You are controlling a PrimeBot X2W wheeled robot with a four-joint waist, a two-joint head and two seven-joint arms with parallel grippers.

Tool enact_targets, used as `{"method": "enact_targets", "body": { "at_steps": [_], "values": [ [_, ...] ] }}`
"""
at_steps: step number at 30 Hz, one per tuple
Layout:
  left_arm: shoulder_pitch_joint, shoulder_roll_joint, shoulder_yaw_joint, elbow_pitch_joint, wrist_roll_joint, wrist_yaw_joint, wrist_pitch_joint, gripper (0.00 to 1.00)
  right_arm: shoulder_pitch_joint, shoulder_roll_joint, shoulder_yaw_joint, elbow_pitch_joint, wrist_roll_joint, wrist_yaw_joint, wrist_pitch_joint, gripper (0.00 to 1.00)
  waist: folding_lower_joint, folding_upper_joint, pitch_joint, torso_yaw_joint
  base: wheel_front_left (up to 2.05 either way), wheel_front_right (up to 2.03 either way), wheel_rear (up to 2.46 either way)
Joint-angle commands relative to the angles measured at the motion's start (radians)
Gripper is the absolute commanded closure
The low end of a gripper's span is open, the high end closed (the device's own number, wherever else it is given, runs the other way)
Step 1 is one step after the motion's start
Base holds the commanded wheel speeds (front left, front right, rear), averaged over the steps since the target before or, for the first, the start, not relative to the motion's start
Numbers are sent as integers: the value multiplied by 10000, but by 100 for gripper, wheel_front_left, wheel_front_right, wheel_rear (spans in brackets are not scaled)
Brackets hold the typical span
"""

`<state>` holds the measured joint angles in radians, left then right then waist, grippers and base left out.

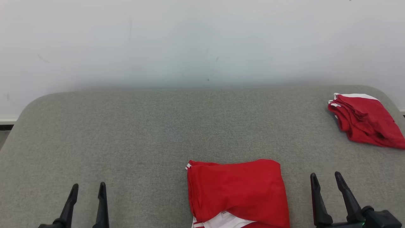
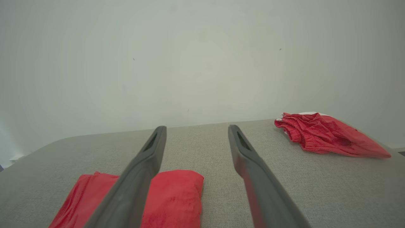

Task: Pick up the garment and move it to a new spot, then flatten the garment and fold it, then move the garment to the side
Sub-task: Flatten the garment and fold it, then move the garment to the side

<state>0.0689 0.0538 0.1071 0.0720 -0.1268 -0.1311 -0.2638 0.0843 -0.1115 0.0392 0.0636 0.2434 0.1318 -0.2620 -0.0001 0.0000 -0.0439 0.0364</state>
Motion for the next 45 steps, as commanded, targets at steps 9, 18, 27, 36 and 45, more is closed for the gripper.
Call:
{"method": "enact_targets", "body": {
  "at_steps": [9,18,27,36,45],
  "values": [
    [475,529,-897,-408,-757,17,2,0,361,202,-67,362,-88,-29,-21,0,1,0,-45,235,0,0,0],
    [603,861,-1267,-511,-1057,17,2,0,365,190,6,551,-129,-29,13,0,1,0,-65,284,0,0,0],
    [522,795,-1169,-442,-980,17,3,0,358,166,54,716,-126,-29,108,0,1,0,-67,277,0,0,0],
    [380,694,-1026,-317,-802,17,3,0,-196,165,93,1227,-93,-29,325,0,1,0,29,360,0,0,0],
    [137,601,-1132,-186,-705,17,3,0,-1900,-100,250,2731,-407,-29,1013,0,1,0,248,689,0,0,0]
  ]
}}
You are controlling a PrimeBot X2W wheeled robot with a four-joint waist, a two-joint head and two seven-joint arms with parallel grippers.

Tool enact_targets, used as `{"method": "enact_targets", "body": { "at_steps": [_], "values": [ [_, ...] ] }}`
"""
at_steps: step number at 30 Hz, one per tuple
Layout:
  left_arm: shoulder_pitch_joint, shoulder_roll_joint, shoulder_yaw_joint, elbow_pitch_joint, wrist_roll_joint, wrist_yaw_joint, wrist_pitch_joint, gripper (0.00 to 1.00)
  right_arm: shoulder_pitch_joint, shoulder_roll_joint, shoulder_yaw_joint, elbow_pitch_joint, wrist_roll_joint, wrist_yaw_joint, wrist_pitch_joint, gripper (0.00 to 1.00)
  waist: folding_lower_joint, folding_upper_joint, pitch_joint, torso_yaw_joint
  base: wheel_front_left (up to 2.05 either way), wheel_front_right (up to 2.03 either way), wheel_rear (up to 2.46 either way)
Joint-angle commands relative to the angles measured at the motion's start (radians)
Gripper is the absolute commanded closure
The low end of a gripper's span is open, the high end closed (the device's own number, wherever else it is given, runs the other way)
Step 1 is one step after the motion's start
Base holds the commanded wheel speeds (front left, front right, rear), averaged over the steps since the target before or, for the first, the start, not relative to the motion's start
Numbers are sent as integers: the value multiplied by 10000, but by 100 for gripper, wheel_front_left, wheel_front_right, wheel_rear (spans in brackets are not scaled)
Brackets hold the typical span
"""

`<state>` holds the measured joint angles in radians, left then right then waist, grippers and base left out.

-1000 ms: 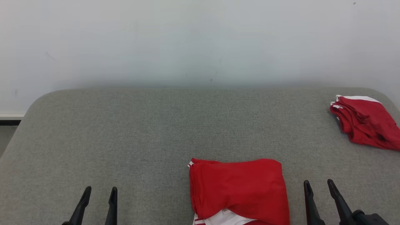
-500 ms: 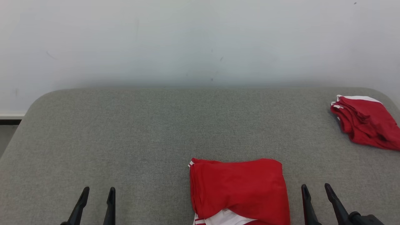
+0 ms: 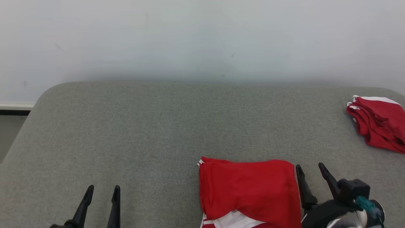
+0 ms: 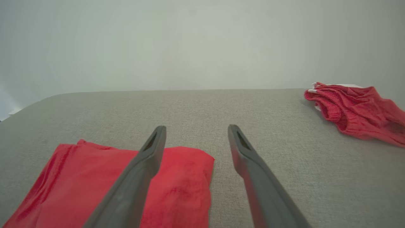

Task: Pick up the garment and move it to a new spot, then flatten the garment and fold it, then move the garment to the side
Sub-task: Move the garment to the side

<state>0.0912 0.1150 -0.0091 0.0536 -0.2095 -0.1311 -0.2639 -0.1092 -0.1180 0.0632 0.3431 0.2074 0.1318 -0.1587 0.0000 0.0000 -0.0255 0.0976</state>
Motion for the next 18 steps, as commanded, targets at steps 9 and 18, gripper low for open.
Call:
{"method": "enact_targets", "body": {
  "at_steps": [9,18],
  "values": [
    [-229,-82,-69,118,105,17,5,0,-1222,-210,59,2282,-75,-29,52,0,0,0,377,407,0,0,0],
    [-331,-140,-28,198,108,17,5,0,-1589,28,273,4430,22,-29,-274,0,0,0,548,404,0,0,0]
  ]
}}
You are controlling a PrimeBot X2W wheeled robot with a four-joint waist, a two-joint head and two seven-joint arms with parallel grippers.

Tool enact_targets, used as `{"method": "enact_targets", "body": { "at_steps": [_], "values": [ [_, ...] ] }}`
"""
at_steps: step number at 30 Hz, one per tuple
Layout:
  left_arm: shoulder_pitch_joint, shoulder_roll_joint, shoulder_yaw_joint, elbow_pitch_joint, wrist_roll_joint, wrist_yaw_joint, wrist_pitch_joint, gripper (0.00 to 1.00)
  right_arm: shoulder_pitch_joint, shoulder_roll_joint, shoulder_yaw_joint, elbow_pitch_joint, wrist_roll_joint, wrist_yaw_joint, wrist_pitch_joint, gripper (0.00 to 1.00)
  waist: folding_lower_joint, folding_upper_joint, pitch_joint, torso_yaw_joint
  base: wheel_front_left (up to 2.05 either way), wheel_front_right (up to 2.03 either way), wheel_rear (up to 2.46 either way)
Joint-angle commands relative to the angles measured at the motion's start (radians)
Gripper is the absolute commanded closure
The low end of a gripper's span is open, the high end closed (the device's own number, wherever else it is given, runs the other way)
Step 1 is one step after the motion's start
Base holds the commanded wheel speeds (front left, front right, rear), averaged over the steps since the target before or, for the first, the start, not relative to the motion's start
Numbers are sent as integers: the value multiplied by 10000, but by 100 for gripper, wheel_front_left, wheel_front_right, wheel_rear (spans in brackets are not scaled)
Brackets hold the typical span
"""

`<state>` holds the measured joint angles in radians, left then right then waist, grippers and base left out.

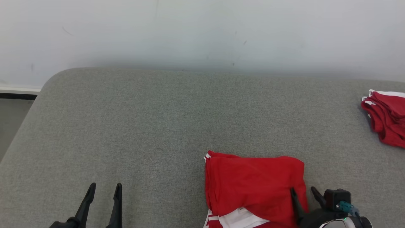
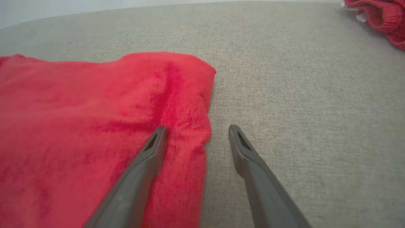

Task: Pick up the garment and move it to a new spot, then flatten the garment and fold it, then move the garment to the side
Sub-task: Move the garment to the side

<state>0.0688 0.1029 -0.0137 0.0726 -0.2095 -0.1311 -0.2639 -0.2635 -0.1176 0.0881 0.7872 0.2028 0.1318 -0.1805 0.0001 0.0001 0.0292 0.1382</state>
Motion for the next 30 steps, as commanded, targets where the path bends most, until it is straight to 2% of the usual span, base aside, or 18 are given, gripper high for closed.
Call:
{"method": "enact_targets", "body": {
  "at_steps": [1,6,7,8,9,14,23,30],
  "values": [
    [-122,-24,8,20,110,17,5,0,-44,66,74,181,80,-29,-89,0,-1,-1,9,-4,0,0,0],
    [-152,-46,50,34,123,17,5,0,31,349,433,991,253,-29,-140,0,-1,-1,11,-36,0,0,0],
    [-141,-55,71,44,130,17,5,0,54,389,497,1153,314,-29,-87,53,-1,-1,6,-51,0,0,0],
    [-126,-69,91,59,135,17,5,0,54,427,530,1279,408,-29,-86,72,-1,-1,0,-68,0,0,0],
    [-115,-85,102,72,137,17,5,0,42,443,580,1415,437,-29,-90,100,-1,-1,-5,-79,0,0,0],
    [-209,-142,92,72,103,17,5,0,-839,365,950,1539,690,-29,-276,100,-1,-1,66,-128,0,0,0],
    [-630,-222,5,-166,-21,17,5,0,-2846,-630,1562,1262,749,-29,-10,100,-1,-1,859,-268,0,0,0],
    [-1475,-143,21,-744,-139,17,5,0,-4935,-2193,1920,395,811,-29,673,100,-1,-1,2741,-992,0,0,0]
  ]
}}
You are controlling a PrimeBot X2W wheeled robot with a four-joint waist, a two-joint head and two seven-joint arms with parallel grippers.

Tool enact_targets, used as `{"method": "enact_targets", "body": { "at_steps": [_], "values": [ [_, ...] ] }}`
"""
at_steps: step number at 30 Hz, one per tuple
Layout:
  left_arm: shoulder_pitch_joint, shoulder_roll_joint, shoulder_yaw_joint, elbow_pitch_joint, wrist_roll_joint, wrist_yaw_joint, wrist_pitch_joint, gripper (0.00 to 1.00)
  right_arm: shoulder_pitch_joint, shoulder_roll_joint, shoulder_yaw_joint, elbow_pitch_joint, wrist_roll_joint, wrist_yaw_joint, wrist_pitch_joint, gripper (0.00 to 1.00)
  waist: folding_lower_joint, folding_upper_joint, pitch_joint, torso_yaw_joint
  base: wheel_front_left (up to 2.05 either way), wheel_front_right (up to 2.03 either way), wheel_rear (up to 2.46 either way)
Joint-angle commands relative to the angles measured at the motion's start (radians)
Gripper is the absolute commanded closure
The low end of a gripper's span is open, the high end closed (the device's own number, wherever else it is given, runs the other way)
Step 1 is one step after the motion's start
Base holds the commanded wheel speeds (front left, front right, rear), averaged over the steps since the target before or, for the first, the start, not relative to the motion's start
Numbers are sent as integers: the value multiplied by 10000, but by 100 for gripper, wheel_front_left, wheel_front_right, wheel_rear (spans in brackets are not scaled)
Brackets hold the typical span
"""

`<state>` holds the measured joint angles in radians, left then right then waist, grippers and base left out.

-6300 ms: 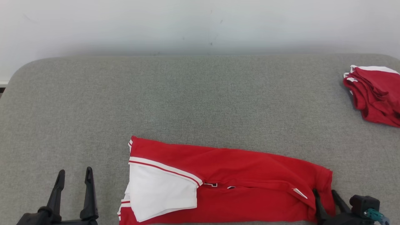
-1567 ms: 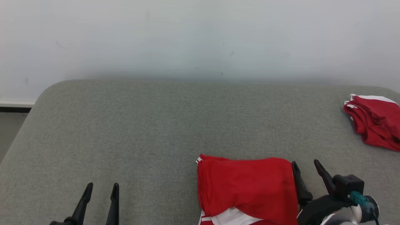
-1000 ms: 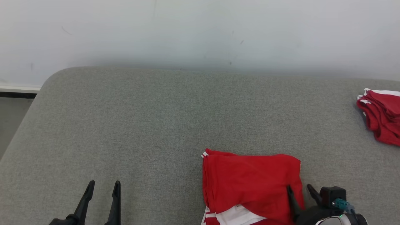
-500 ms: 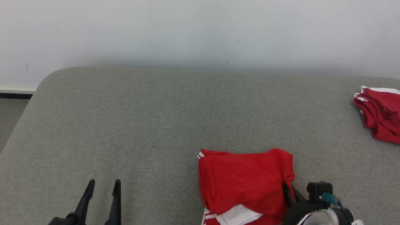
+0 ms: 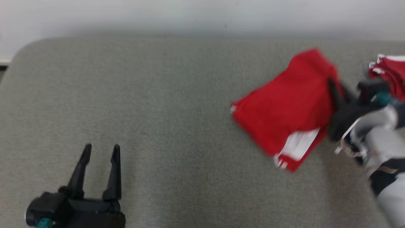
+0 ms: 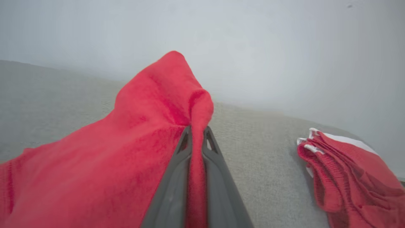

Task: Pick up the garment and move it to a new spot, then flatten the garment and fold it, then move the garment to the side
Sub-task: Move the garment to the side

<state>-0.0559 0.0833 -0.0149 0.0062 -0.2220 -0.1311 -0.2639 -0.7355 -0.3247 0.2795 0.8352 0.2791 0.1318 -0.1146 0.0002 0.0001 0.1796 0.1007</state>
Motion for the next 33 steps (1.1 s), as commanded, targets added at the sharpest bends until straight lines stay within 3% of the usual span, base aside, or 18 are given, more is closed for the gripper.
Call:
{"method": "enact_targets", "body": {
  "at_steps": [1,7,16,22,26,31,32,33],
  "values": [
    [-372,108,41,-183,-34,17,3,0,-504,-378,-11,-245,66,-29,131,100,-2,-1,1576,-761,0,0,0],
    [-1004,527,263,-716,-186,17,3,0,-1839,-1512,-445,-1212,246,-29,602,100,-2,-1,3187,-1694,0,0,0],
    [-1258,1167,332,-1388,-195,17,5,0,-2587,-2873,-1251,-2109,434,-29,1410,100,-2,-1,4198,-2553,0,0,0],
    [-1096,1279,317,-1778,-135,17,5,0,-2921,-3689,-1513,-2071,683,-29,2172,100,-2,-1,4425,-2635,0,0,0],
    [-1090,1329,287,-1969,-153,17,5,0,-3165,-4402,-1254,-1751,368,-29,2514,100,-2,-1,4521,-2535,0,0,0],
    [-1141,1338,291,-2181,-150,17,5,0,-3550,-4817,-922,-957,-106,-29,2638,98,-2,-1,4650,-2398,0,0,0],
    [-1146,1336,296,-2204,-141,19,5,0,-3665,-4816,-894,-834,-172,-29,2496,58,-2,-1,4673,-2379,0,0,0],
    [-1150,1336,308,-2222,-134,19,5,0,-3771,-4820,-856,-706,-290,-29,2388,0,-2,-1,4693,-2364,0,0,0]
  ]
}}
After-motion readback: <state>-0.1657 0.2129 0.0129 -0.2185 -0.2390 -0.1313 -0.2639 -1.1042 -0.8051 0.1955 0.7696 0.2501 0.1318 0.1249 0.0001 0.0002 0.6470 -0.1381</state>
